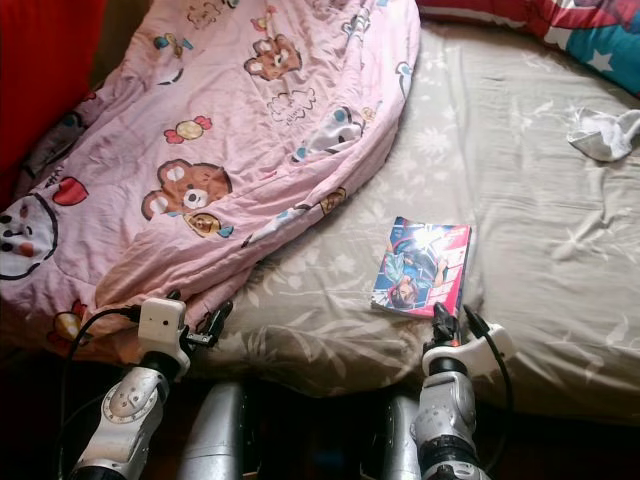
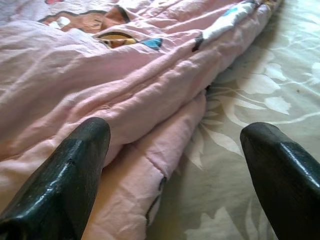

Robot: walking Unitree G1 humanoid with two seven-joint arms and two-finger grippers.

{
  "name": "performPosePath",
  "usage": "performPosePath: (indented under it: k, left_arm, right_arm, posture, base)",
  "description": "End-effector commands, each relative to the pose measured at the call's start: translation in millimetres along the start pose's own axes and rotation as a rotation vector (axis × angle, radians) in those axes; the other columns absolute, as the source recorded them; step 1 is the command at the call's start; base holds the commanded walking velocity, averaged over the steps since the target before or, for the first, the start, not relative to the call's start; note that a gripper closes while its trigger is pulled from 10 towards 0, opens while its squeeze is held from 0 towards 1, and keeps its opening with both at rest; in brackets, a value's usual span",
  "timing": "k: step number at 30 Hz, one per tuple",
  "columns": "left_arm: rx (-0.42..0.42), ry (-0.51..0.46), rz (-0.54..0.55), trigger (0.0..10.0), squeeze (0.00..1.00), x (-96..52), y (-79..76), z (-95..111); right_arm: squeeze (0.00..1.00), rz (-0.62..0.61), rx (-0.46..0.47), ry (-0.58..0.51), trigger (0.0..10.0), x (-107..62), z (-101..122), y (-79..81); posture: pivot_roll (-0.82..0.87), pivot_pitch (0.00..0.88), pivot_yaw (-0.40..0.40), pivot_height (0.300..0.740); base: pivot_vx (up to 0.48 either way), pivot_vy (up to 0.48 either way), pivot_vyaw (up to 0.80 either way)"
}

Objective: Clean up the room

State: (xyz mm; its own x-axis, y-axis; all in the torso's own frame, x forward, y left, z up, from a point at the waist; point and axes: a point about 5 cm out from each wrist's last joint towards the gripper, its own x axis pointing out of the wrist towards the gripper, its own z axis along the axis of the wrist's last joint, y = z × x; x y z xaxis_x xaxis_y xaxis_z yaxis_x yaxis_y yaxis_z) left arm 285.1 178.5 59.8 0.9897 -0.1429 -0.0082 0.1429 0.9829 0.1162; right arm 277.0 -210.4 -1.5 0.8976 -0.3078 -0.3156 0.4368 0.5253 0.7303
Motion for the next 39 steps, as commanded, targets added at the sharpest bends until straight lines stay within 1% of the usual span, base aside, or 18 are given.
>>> performPosePath:
  k: [1, 5, 6, 7, 8, 11, 12, 18, 19, 20, 21, 23, 27, 30, 36, 37, 38, 39]
  left_arm:
    - [0.012, 0.03, -0.005, 10.0, 0.0, -6.9, 0.9, -7.8]
    - [0.014, 0.034, -0.004, 10.0, 0.0, -9.2, 1.0, -9.8]
    - [0.015, 0.034, -0.004, 10.0, 0.0, -9.3, 1.1, -9.8]
    - [0.015, 0.034, -0.003, 10.0, 0.0, -9.5, 1.1, -9.9]
    - [0.015, 0.033, -0.002, 10.0, 0.0, -9.8, 1.3, -9.8]
    - [0.016, 0.034, -0.001, 10.0, 0.0, -10.2, 1.3, -9.9]
    - [0.016, 0.035, -0.002, 10.0, 0.0, -10.5, 1.0, -10.1]
    - [0.016, 0.036, -0.002, 10.0, 0.0, -11.5, 0.9, -10.5]
    - [0.017, 0.038, -0.002, 10.0, 0.0, -12.3, 1.4, -11.0]
    - [0.017, 0.038, -0.002, 10.0, 0.0, -12.3, 1.4, -11.0]
    - [0.017, 0.038, -0.002, 10.0, 0.0, -12.8, 1.7, -11.2]
    - [0.018, 0.039, -0.001, 10.0, 0.0, -13.4, 2.2, -11.3]
    - [0.021, 0.04, -0.001, 10.0, 0.0, -14.3, 3.5, -11.1]
    - [0.022, 0.041, -0.003, 10.0, 0.0, -14.9, 4.1, -11.2]
    - [0.023, 0.042, -0.011, 10.0, 0.0, -14.6, 2.5, -11.0]
    - [0.024, 0.042, -0.013, 10.0, 0.0, -14.6, 2.6, -10.7]
    - [0.024, 0.042, -0.013, 10.0, 0.0, -14.7, 2.9, -10.6]
    - [0.025, 0.042, -0.013, 10.0, 0.0, -14.9, 3.2, -10.6]
  right_arm:
    - [1.0, -0.048, 0.019, 0.016, 10.0, -4.7, -3.6, -11.4]
    - [1.0, -0.049, 0.021, 0.039, 10.0, -6.2, -6.2, -13.7]
    - [0.78, -0.045, 0.013, 0.043, 10.0, -6.5, -6.6, -13.7]
    - [0.78, -0.041, 0.004, 0.048, 10.0, -6.7, -7.0, -13.6]
    - [0.27, -0.017, 0.005, 0.046, 10.0, -6.6, -7.3, -11.4]
    - [0.23, 0.009, -0.008, 0.045, 10.0, -6.3, -7.3, -7.8]
    - [0.0, 0.016, -0.019, 0.047, 10.0, -6.1, -7.2, -6.7]
    - [0.0, 0.055, -0.001, 0.039, 10.0, -4.9, -5.8, -3.3]
    - [0.35, 0.065, 0.004, 0.029, 10.0, -4.4, -4.7, -1.7]
    - [0.35, 0.065, 0.004, 0.029, 10.0, -4.4, -4.7, -1.7]
    - [1.0, 0.067, 0.004, 0.024, 10.0, -4.2, -4.1, -1.4]
    - [1.0, 0.076, 0.003, -0.001, 10.0, -3.2, -0.4, 0.4]
    - [1.0, 0.118, 0.021, -0.1, 10.0, -0.9, 15.6, 4.7]
    - [1.0, 0.133, 0.015, -0.128, 10.0, 0.4, 23.0, 6.0]
    - [1.0, 0.13, -0.004, -0.112, 10.0, 6.5, 29.1, 7.2]
    - [0.59, 0.153, -0.004, -0.076, 10.0, 8.9, 27.0, 11.1]
    - [0.0, 0.17, -0.01, -0.051, 10.0, 10.5, 25.1, 14.4]
    - [0.0, 0.181, -0.014, -0.035, 10.0, 11.4, 23.8, 16.5]
  posture:
    - [0.18, 0.213, 0.018, 0.585]
    - [0.18, 0.22, 0.018, 0.585]
    - [0.18, 0.221, 0.018, 0.585]
    - [0.18, 0.221, 0.018, 0.585]
    - [0.18, 0.224, 0.018, 0.585]
    - [0.18, 0.227, 0.017, 0.585]
    - [0.18, 0.228, 0.017, 0.585]
    - [0.19, 0.233, 0.019, 0.585]
    - [0.19, 0.235, 0.021, 0.585]
    - [0.19, 0.235, 0.021, 0.585]
    - [0.19, 0.235, 0.022, 0.585]
    - [0.19, 0.237, 0.023, 0.585]
    - [0.19, 0.24, 0.027, 0.585]
    - [0.19, 0.242, 0.032, 0.585]
    - [0.19, 0.246, 0.039, 0.585]
    - [0.19, 0.247, 0.041, 0.585]
    - [0.19, 0.248, 0.042, 0.585]
    - [0.19, 0.248, 0.042, 0.585]
  base:
    - [0.0, 0.0, 0.0]
    - [0.0, 0.0, 0.0]
    - [0.0, 0.0, 0.0]
    - [0.0, 0.0, 0.0]
    - [0.0, 0.0, 0.0]
    - [0.0, 0.0, 0.0]
    - [0.0, 0.0, 0.0]
    - [0.0, 0.0, 0.0]
    - [0.0, 0.0, 0.0]
    - [0.0, 0.0, 0.0]
    - [0.0, 0.0, 0.0]
    - [0.0, 0.0, 0.0]
    - [0.0, 0.0, 0.0]
    - [0.0, 0.0, 0.0]
    - [0.0, 0.0, 0.0]
    - [0.0, 0.0, 0.0]
    - [0.0, 0.0, 0.0]
    - [0.0, 0.0, 0.0]
